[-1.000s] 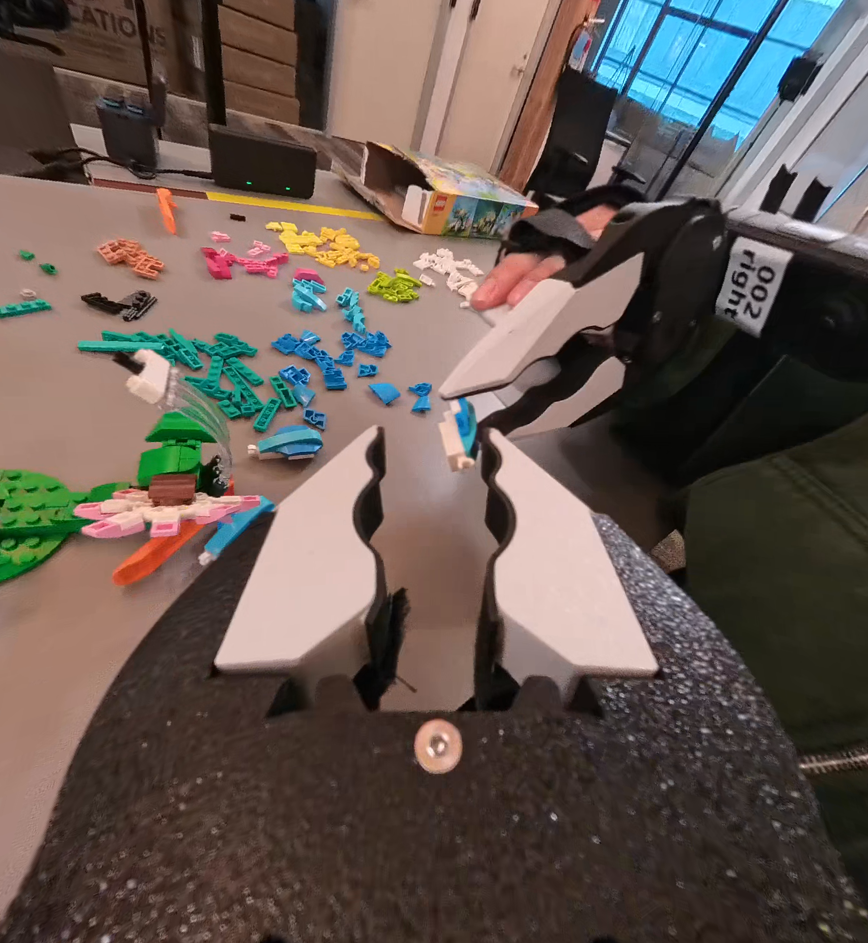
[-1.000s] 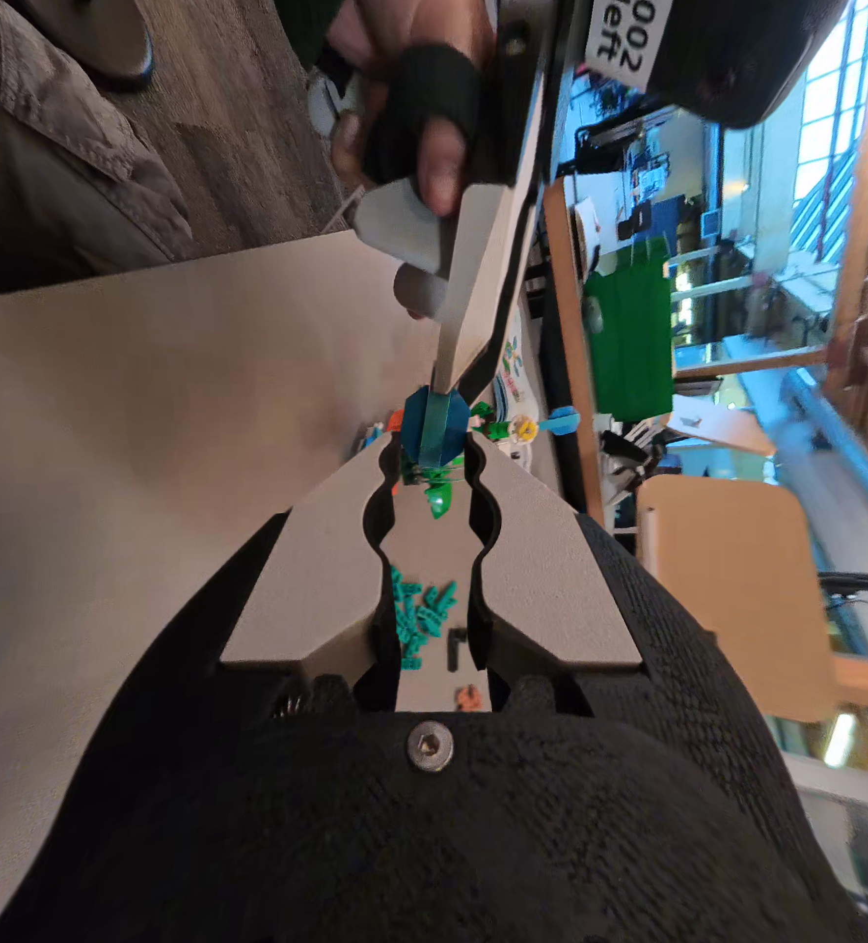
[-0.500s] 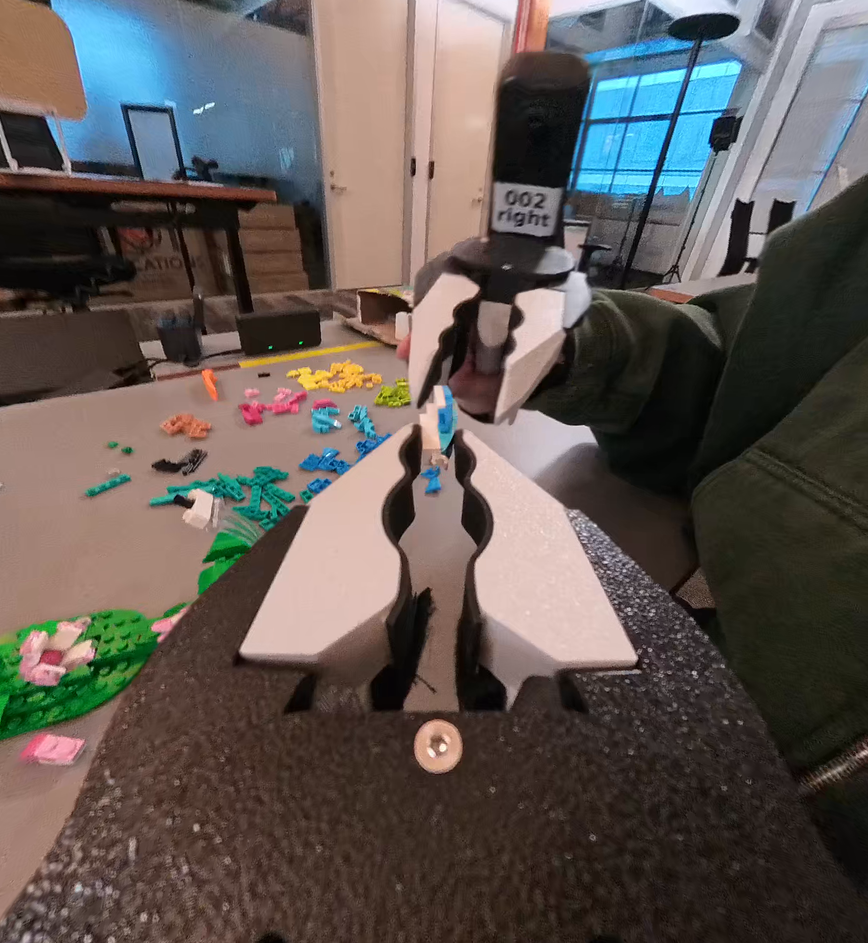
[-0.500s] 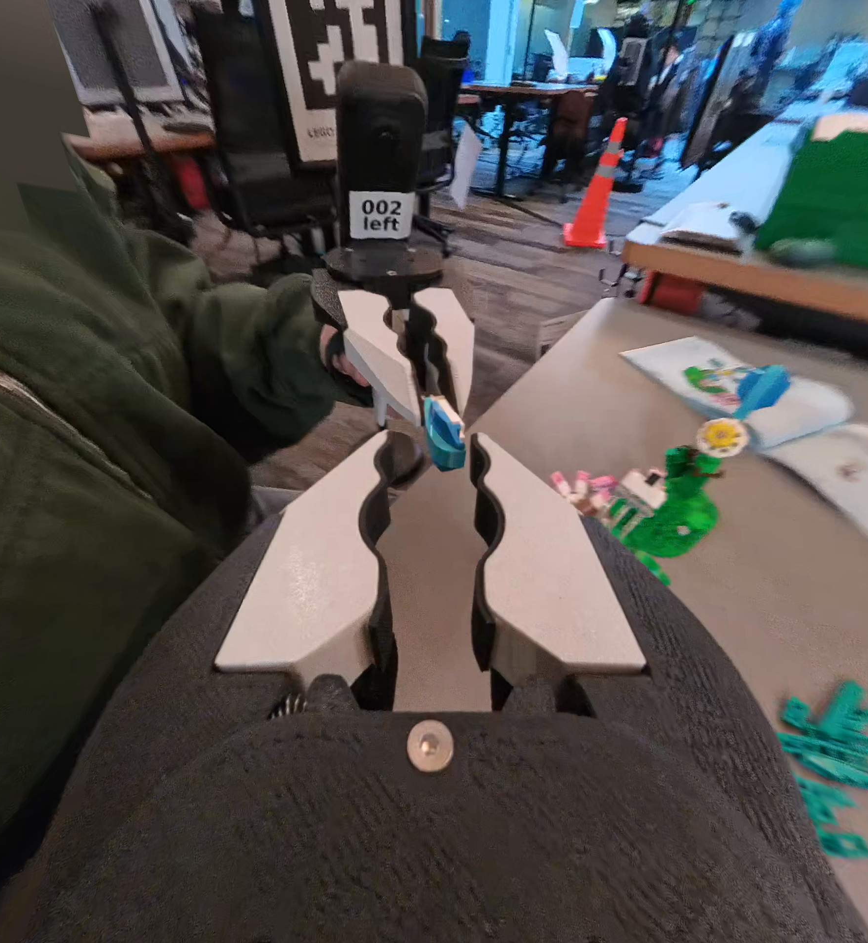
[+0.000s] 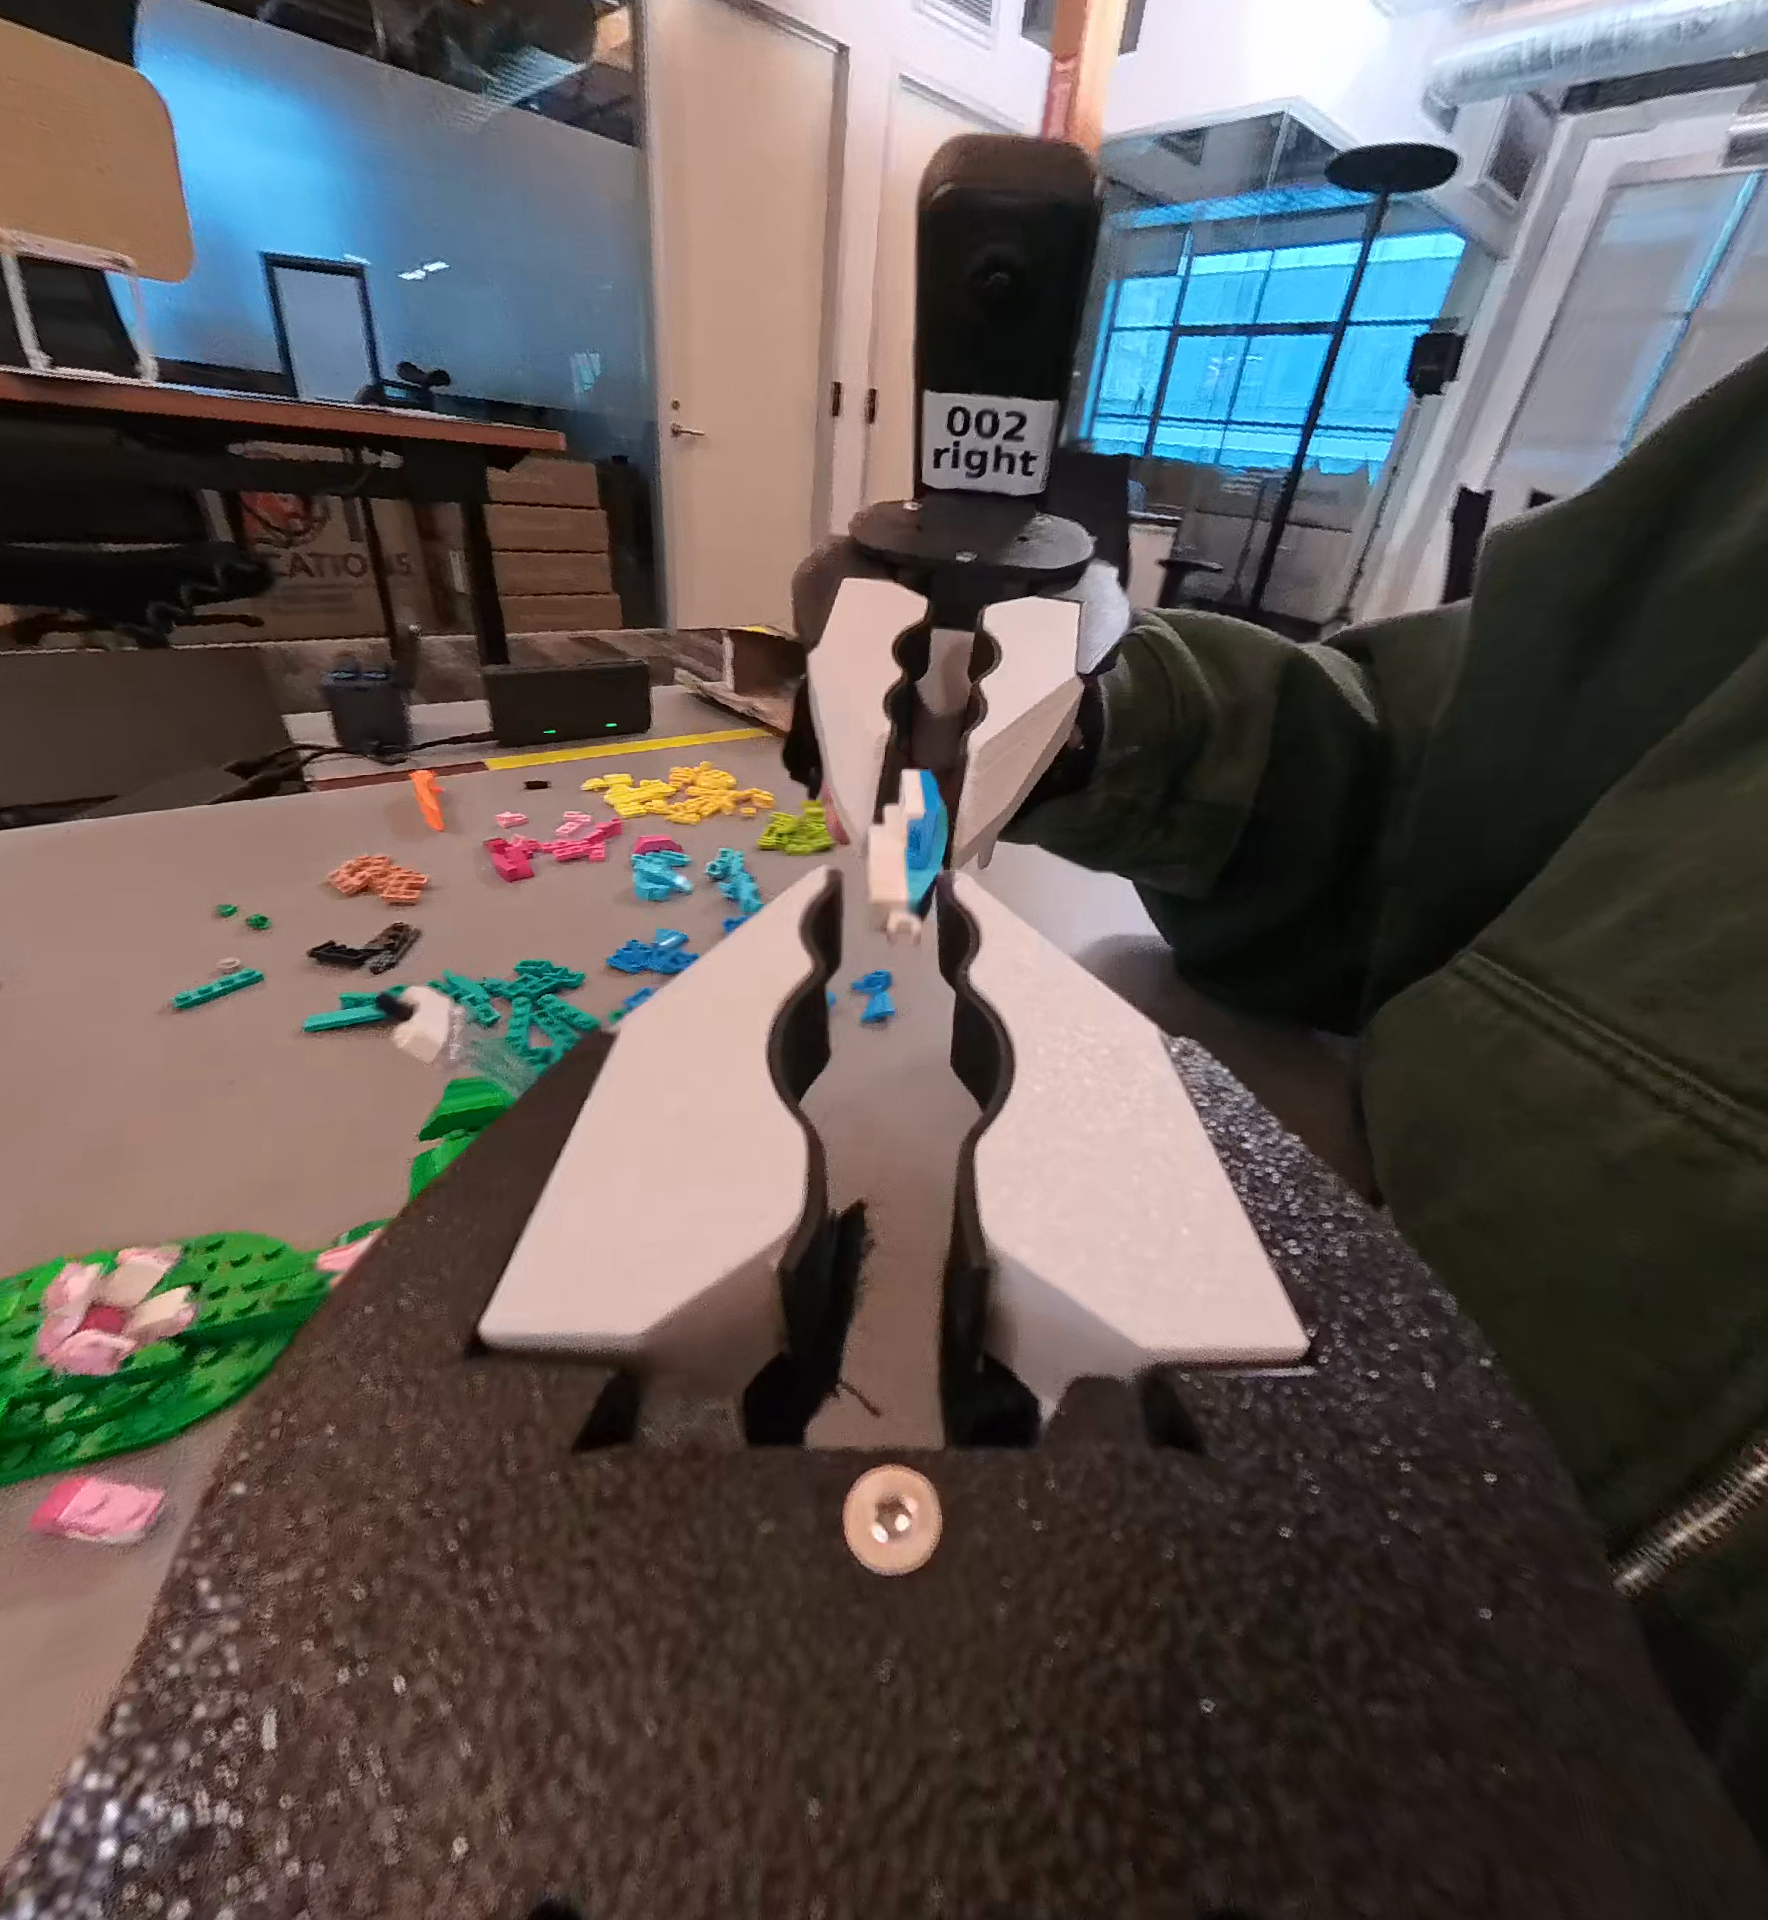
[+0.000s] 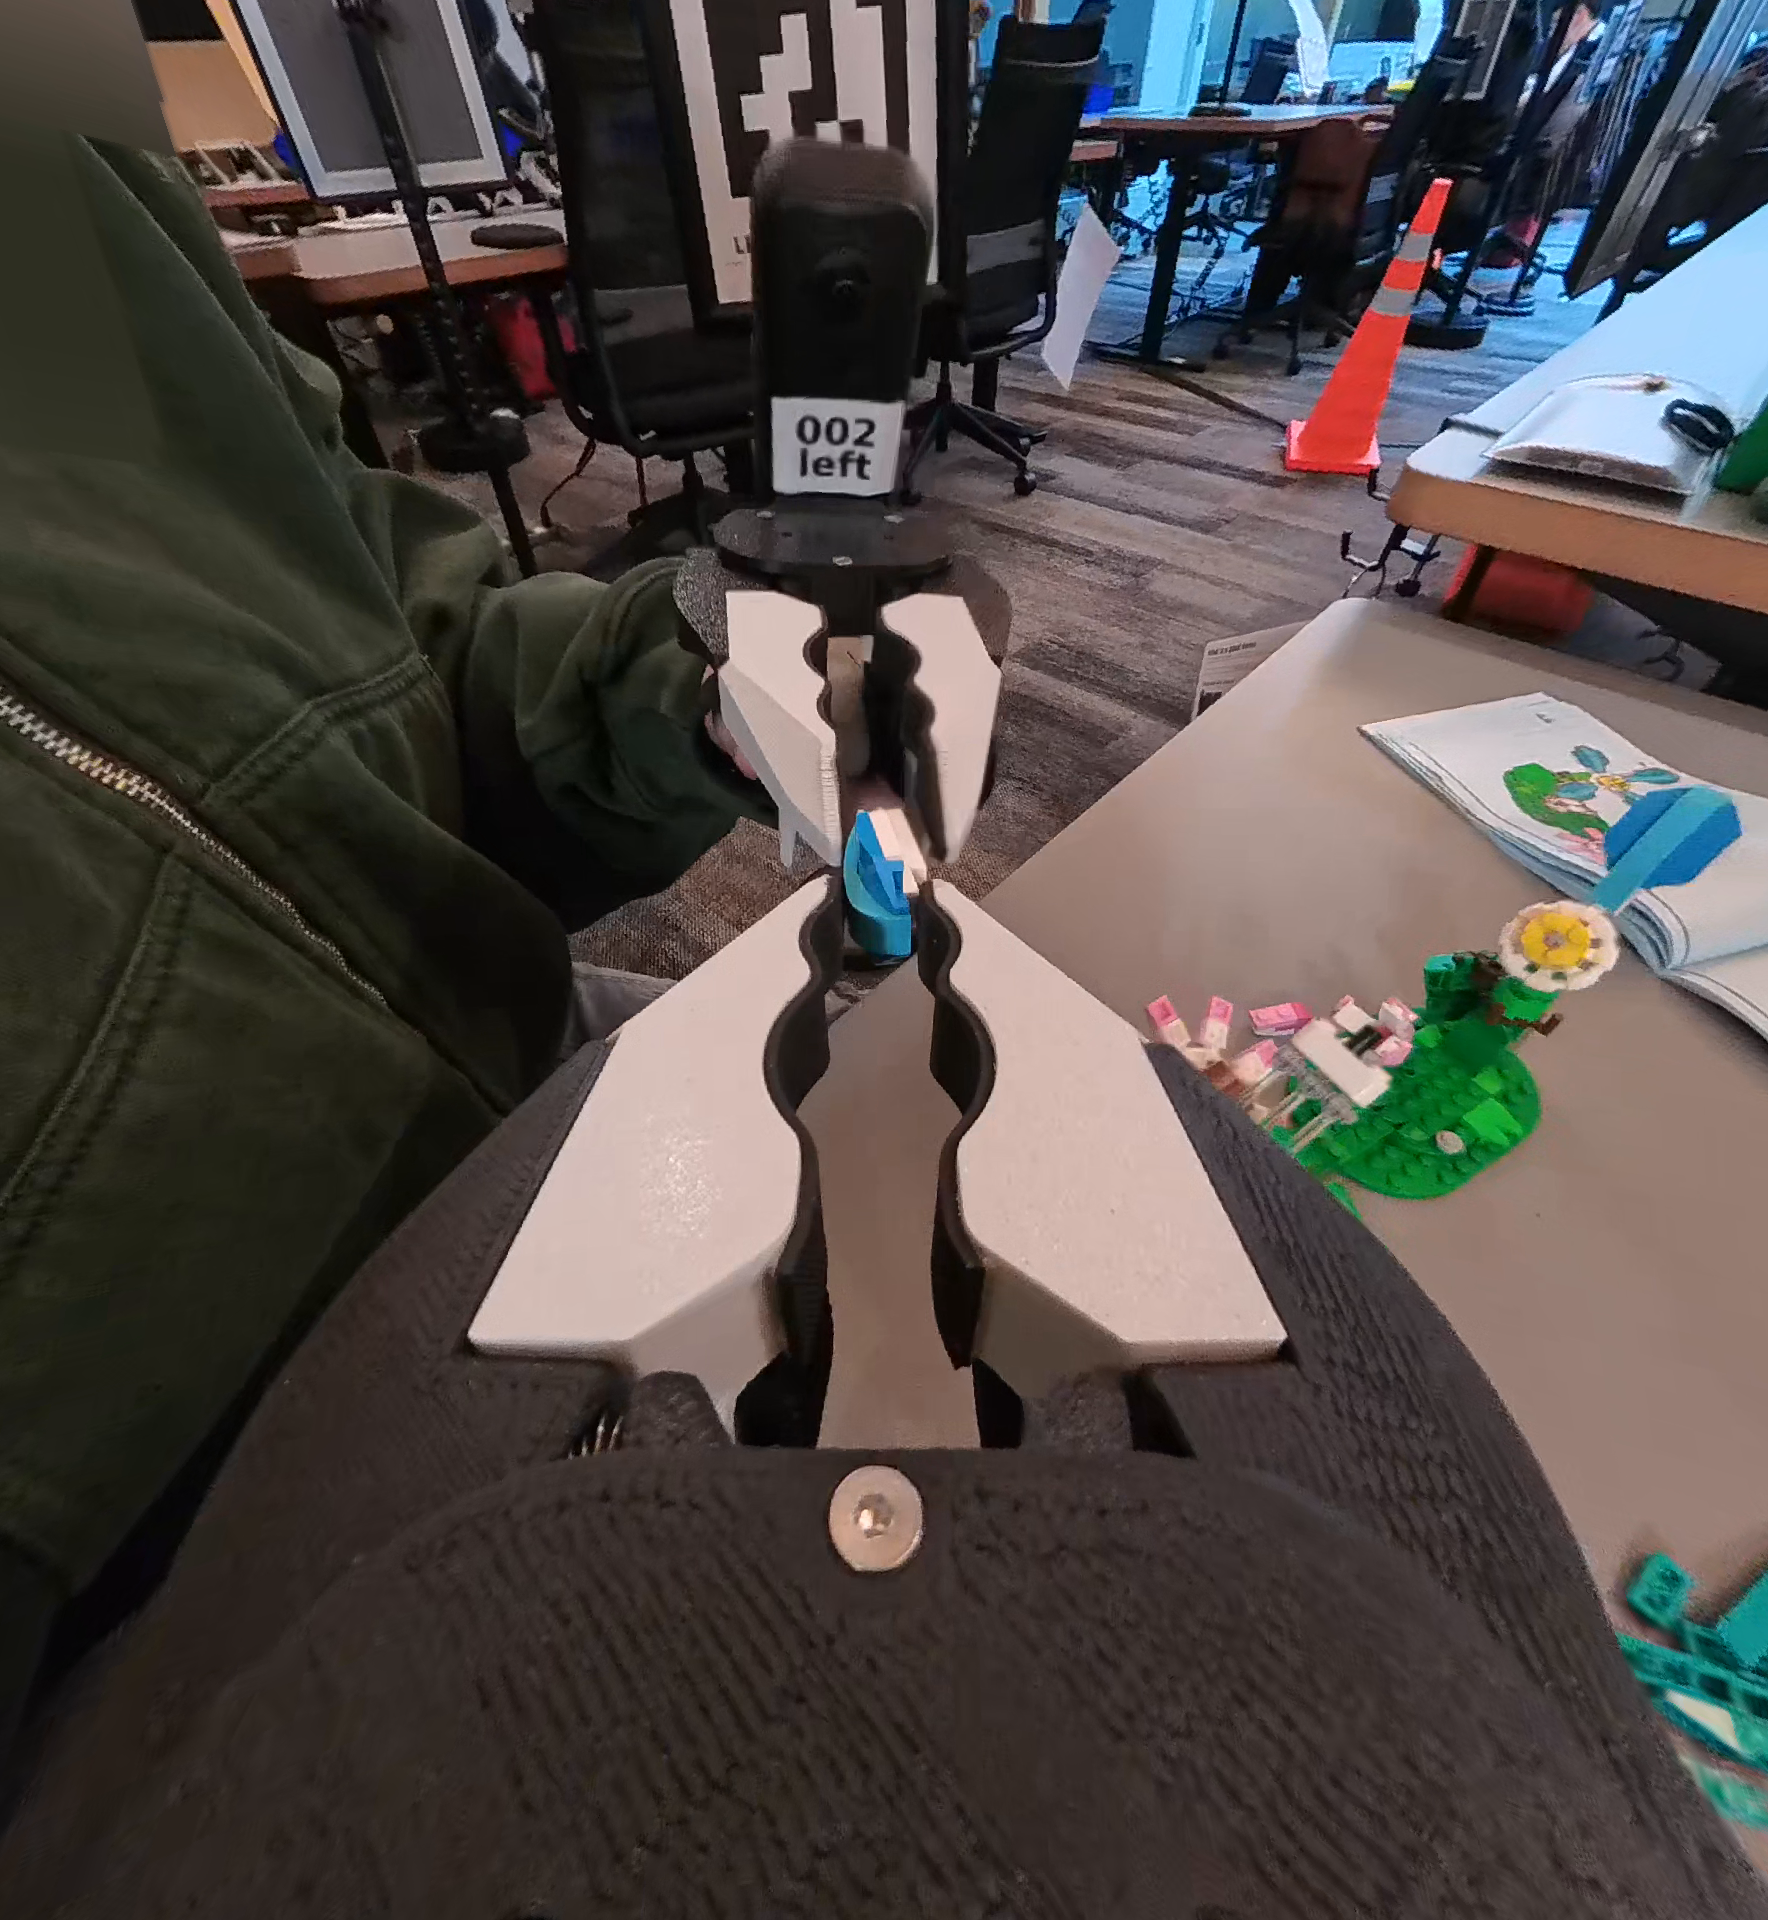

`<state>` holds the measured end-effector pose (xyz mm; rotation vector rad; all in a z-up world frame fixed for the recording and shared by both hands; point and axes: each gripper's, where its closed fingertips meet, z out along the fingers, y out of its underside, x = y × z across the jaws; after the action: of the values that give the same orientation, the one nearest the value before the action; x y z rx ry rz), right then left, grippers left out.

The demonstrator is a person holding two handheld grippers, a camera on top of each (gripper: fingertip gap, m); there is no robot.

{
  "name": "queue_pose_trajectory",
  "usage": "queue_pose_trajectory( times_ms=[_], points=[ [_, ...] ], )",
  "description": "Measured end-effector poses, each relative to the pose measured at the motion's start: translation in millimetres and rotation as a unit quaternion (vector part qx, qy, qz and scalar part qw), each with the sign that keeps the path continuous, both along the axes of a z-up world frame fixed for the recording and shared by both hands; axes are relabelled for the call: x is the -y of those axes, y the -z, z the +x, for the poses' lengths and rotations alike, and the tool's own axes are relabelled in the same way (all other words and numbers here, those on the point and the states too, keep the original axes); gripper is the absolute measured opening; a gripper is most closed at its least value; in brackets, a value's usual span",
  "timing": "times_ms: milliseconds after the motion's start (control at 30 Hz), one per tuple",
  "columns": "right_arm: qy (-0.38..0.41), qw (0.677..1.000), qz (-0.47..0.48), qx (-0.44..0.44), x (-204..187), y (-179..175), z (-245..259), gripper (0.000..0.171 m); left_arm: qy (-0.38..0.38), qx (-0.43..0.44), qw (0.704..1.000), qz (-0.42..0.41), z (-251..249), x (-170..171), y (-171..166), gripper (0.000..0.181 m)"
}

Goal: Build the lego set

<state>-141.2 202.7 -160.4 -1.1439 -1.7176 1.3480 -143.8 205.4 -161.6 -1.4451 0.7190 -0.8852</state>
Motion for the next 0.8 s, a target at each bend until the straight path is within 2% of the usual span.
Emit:
queue_pose_trajectory(
  times_ms=[133,300,433,500,600,800],
  points=[
    [0.009,1.000,0.017,0.006,-19.1,-5.0,-4.2,0.012,-0.046,0.001,0.999,0.006,-23.9,-9.4,2.3,0.022],
    [0.052,0.997,0.038,0.030,-68.1,-7.4,-14.1,0.012,-0.139,-0.016,0.990,0.000,-71.1,-33.1,15.7,0.025],
    [0.083,0.994,0.032,0.065,-112.4,-4.0,-31.1,0.012,-0.235,-0.062,0.970,0.008,-114.9,-61.0,31.0,0.025],
    [0.088,0.992,0.008,0.087,-131.6,0.8,-43.2,0.012,-0.258,-0.098,0.961,0.010,-129.2,-76.5,39.6,0.025],
    [0.085,0.988,-0.043,0.122,-155.4,12.8,-63.4,0.012,-0.281,-0.167,0.945,0.027,-142.8,-102.1,51.7,0.032],
    [0.048,0.970,-0.138,0.193,-185.6,42.5,-90.6,0.012,-0.268,-0.255,0.928,0.034,-138.4,-140.9,81.5,0.059]
  ],
)
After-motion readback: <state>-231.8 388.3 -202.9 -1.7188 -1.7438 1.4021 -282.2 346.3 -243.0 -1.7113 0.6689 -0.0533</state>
